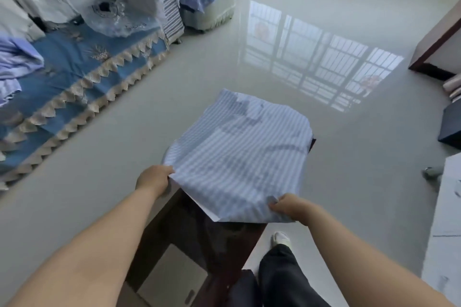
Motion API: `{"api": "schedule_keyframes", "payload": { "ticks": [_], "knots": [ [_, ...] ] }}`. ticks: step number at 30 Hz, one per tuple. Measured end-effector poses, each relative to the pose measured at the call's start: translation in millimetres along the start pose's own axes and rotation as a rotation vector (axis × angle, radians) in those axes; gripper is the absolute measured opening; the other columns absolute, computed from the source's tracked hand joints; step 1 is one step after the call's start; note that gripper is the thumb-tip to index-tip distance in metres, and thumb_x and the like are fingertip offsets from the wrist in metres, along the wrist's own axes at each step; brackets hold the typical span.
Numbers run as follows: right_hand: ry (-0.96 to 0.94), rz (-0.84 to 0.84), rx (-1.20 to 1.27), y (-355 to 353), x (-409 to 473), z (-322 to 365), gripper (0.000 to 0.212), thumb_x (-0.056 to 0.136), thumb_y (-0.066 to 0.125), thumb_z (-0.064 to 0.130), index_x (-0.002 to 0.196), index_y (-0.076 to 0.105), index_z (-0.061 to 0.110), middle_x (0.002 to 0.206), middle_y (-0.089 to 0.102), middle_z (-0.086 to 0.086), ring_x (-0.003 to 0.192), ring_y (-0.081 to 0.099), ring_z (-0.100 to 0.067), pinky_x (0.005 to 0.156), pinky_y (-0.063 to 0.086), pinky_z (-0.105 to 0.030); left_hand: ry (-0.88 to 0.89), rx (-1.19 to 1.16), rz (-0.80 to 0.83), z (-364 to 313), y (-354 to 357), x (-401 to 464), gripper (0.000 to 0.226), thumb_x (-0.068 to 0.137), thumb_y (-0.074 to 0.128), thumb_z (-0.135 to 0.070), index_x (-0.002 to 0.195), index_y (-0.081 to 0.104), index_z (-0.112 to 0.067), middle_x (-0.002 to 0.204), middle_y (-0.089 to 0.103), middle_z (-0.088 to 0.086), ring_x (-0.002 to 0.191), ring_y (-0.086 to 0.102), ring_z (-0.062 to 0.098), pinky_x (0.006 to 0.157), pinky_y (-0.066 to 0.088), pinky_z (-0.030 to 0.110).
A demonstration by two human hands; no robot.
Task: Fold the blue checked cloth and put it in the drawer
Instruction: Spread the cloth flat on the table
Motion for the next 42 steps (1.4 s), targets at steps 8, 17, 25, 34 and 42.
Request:
{"api": "schedule_keyframes", "payload": {
  "ticks": [8, 17, 25, 34, 42],
  "knots": [
    [0.146, 0.305, 0.413, 81, 1, -17, 0.030, 0.095, 0.053, 0.024, 0.116, 0.049, 0.004, 0.107, 0.063, -0.009, 0.097, 0.063, -0.020, 0.078, 0.054, -0.031, 0.037, -0.002, -0.023, 55, 33, -45, 0.029, 0.093, 0.043, -0.013, 0.113, 0.064, -0.013, 0.126, 0.057, 0.011, 0.113, 0.054, 0.031, 0.090, 0.045, 0.039],
    [0.154, 0.576, 0.804, 174, -6, -4, 0.026, 0.097, 0.052, 0.027, 0.107, 0.065, 0.007, 0.087, 0.072, -0.003, 0.075, 0.070, -0.013, 0.061, 0.053, -0.024, -0.496, -0.577, -0.251, 128, 61, -85, 0.037, 0.096, 0.039, -0.010, 0.127, 0.057, -0.022, 0.135, 0.044, 0.011, 0.110, 0.054, 0.031, 0.086, 0.044, 0.034],
    [0.114, 0.617, 0.750, 164, -7, 3, 0.031, 0.095, 0.051, 0.032, 0.109, 0.064, 0.007, 0.086, 0.069, -0.004, 0.072, 0.066, -0.015, 0.066, 0.049, -0.027, -0.851, -1.640, 0.024, 117, 143, -96, 0.014, 0.097, 0.046, -0.014, 0.100, 0.058, -0.007, 0.108, 0.059, 0.019, 0.093, 0.061, 0.029, 0.081, 0.050, 0.039],
    [0.200, 0.604, 0.180, 182, 1, -51, 0.031, 0.093, 0.059, 0.026, 0.116, 0.052, 0.006, 0.106, 0.066, -0.004, 0.093, 0.065, -0.016, 0.087, 0.054, -0.032, -0.576, -1.500, -0.185, 120, 113, -63, 0.039, 0.096, 0.044, -0.012, 0.135, 0.049, -0.017, 0.138, 0.050, 0.012, 0.122, 0.052, 0.027, 0.103, 0.043, 0.038],
    [0.173, 0.564, 0.028, 235, 12, -60, 0.049, 0.081, 0.066, 0.039, 0.117, 0.055, 0.008, 0.110, 0.064, -0.001, 0.098, 0.063, -0.016, 0.098, 0.049, -0.032, -0.321, -0.956, -0.294, 157, 91, -76, 0.057, 0.092, 0.033, 0.008, 0.145, 0.037, -0.013, 0.148, 0.037, 0.004, 0.135, 0.039, 0.022, 0.101, 0.035, 0.023]
  ]
}}
Point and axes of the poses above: each hand's wrist, its own x-axis towards the middle knuckle, its own y-axis out of the palm, z = x × y, the point moved 10 cm from there along x, towards the middle knuckle
